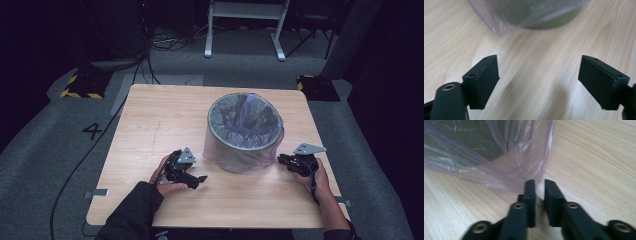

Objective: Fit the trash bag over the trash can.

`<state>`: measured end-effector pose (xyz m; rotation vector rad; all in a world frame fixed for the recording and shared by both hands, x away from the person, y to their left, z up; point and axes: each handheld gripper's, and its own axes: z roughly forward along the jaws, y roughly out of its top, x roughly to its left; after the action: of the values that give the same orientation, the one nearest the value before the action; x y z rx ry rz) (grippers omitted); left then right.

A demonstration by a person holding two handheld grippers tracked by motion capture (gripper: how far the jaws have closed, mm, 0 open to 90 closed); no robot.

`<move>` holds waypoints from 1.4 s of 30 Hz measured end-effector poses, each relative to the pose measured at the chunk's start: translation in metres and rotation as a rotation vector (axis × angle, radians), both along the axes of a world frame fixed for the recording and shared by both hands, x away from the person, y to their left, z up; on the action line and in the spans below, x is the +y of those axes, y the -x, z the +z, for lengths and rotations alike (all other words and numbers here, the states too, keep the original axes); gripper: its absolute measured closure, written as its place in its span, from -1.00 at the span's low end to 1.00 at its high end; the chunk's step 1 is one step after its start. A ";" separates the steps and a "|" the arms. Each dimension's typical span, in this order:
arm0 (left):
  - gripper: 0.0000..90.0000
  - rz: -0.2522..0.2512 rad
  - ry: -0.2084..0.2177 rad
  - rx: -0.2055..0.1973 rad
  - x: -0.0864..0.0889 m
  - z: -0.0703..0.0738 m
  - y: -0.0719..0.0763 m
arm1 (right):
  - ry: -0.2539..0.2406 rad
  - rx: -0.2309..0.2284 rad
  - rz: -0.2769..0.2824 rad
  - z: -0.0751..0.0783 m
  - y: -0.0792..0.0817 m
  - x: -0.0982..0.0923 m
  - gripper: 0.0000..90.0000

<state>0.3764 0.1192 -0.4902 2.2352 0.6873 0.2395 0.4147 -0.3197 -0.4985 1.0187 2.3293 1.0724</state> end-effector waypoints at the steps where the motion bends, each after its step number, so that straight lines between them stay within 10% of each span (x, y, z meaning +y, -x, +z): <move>1: -0.64 -0.002 -0.018 -0.003 0.000 -0.002 0.002 | 0.003 0.002 0.000 0.001 0.001 -0.002 0.69; 20: -0.67 0.052 -0.041 -0.018 0.011 -0.014 0.021 | -0.093 -0.022 -0.051 0.017 0.026 -0.036 -0.47; 42: -0.66 0.044 -0.040 -0.020 0.010 -0.014 0.020 | -0.108 -0.135 -0.021 0.047 0.037 -0.024 -0.52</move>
<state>0.3562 0.1293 -0.5038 2.2542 0.7272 0.2999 0.3772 -0.3442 -0.4519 0.9754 2.1697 1.2312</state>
